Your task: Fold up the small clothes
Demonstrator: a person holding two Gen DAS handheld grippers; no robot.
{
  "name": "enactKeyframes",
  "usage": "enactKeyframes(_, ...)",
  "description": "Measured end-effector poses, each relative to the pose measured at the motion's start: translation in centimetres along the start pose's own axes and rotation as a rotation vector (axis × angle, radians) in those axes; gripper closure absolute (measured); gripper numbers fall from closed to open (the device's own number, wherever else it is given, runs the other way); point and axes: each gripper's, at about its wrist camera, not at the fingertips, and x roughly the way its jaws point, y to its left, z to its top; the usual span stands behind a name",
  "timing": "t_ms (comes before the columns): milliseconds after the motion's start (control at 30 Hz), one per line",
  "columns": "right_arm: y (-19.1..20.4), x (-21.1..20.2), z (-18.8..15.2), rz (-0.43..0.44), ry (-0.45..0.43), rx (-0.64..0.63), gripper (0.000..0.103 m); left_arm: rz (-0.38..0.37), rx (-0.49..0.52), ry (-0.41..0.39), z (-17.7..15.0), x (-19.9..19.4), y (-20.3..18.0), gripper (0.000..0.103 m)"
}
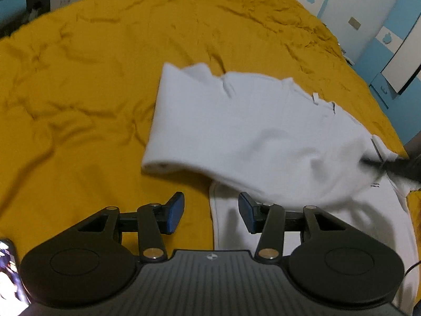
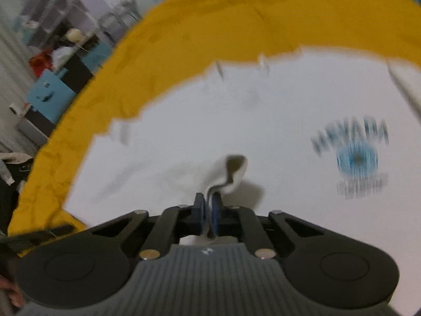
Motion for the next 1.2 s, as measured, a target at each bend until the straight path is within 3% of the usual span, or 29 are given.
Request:
enactKeyframes(200, 5.4, -4.1, 7.1, 0.068, -0.165, -0.145, 0.102, 0.001, -0.025, -0.032, 0.2, 2.1, -0.3, 0.048)
enactKeyframes(433, 10.5, -6.7, 13.4, 0.119, -0.269, -0.235, 0.102, 0.045, -0.013, -0.082, 1.5, 4.8, -1.8, 0.048)
enactKeyframes(500, 11.0, -7.7, 14.6, 0.123, -0.300, -0.244, 0.102, 0.064, -0.020, -0.082, 1.7, 5.5, -2.0, 0.064)
enactKeyframes(533, 10.8, -8.3, 15.2, 0.121, -0.317, -0.241, 0.102, 0.069, -0.017, -0.080, 1.7, 5.7, -1.9, 0.067)
enactKeyframes(633, 8.2, -10.6, 16.5, 0.101, -0.362, -0.203, 0.102, 0.069, -0.010, -0.080, 1.5, 5.9, -1.7, 0.074)
enactKeyframes(733, 3.3, -11.0, 15.9, 0.012, -0.368, -0.140, 0.103, 0.079, -0.005, -0.072, 1.3, 6.0, -1.7, 0.077)
enactKeyframes(967, -11.7, -6.3, 9.3, -0.288, -0.185, 0.114, 0.103, 0.119, 0.016, -0.056, 0.9, 6.2, -2.2, 0.078)
enactKeyframes(1067, -15.9, -4.3, 7.0, -0.309, -0.130, 0.202, 0.103, 0.126, 0.018, -0.040, 0.8, 6.1, -2.3, 0.077)
enactKeyframes(1200, -17.5, -2.9, 6.1, -0.306, -0.101, 0.232, 0.103, 0.104, 0.005, 0.040, 1.5, 4.8, -2.0, 0.076)
